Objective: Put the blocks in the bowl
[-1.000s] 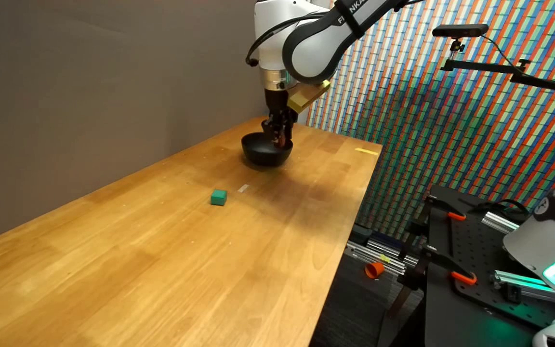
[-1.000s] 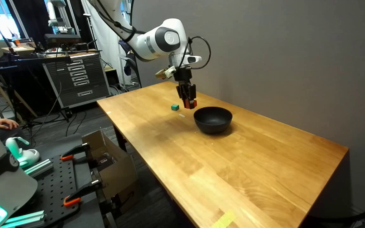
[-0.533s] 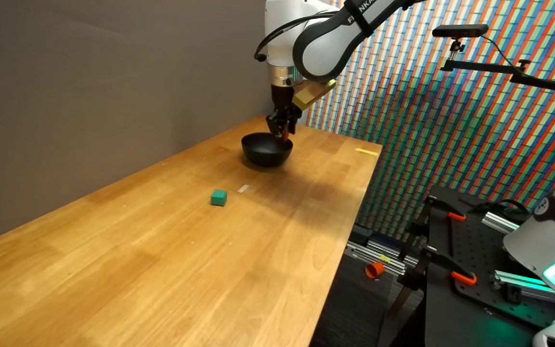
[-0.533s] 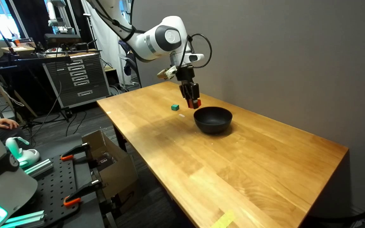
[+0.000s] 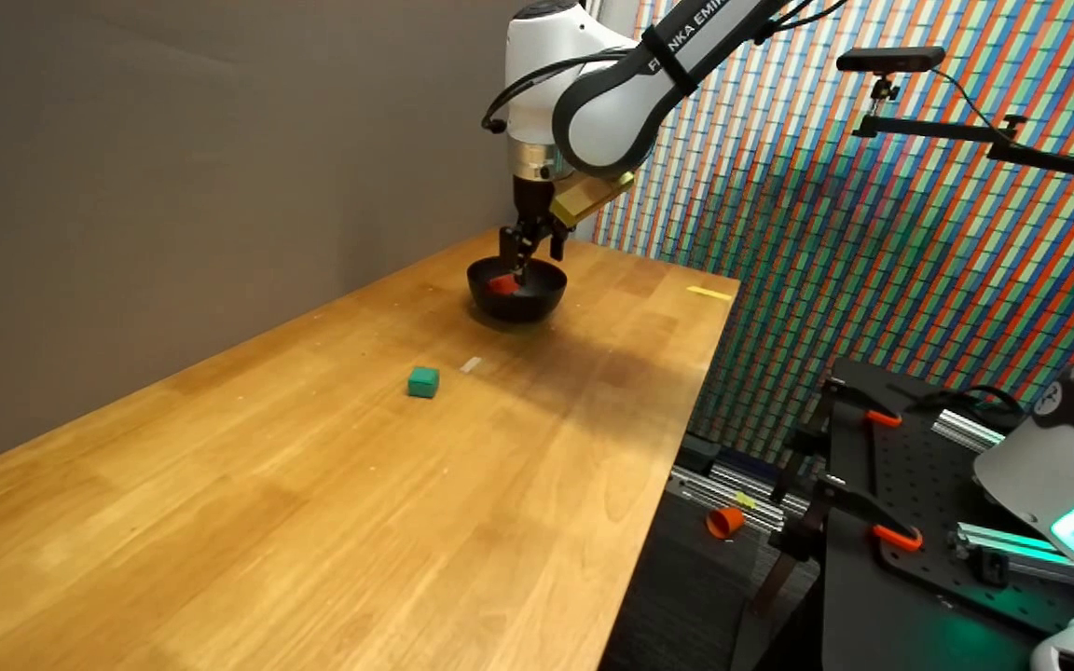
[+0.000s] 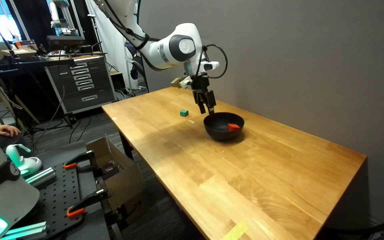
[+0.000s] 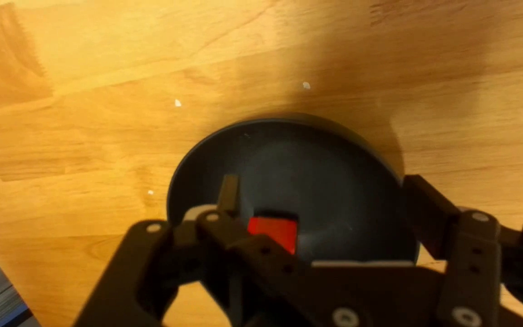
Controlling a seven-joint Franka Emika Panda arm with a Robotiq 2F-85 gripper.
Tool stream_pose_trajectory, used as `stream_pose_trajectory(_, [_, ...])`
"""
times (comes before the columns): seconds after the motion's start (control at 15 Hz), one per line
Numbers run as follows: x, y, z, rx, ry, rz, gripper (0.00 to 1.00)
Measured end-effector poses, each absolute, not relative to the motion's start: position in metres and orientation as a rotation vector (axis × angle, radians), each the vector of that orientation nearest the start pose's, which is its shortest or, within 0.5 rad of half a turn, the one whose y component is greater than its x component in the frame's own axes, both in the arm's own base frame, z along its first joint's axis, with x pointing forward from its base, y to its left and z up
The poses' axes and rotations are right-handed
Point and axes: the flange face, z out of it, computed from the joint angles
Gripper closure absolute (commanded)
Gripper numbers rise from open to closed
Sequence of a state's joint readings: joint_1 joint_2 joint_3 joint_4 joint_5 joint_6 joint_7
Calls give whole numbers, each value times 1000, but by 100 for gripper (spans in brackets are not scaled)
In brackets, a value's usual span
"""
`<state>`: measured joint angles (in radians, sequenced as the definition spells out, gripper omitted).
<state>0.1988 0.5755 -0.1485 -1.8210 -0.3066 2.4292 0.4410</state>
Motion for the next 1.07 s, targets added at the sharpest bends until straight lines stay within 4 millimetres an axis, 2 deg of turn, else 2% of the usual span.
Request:
stream_pose_trajectory(0.2, [652,62,218,-3314,216,-109,0])
stream_pose_trajectory(0.53, [646,136,209,-3158,43,39,0])
stream_pose_trajectory(0.73, [643,172,196,-3109,-104,117,0])
stream_pose_trajectory(1.07, [642,204,158,-3046,-385,231,0])
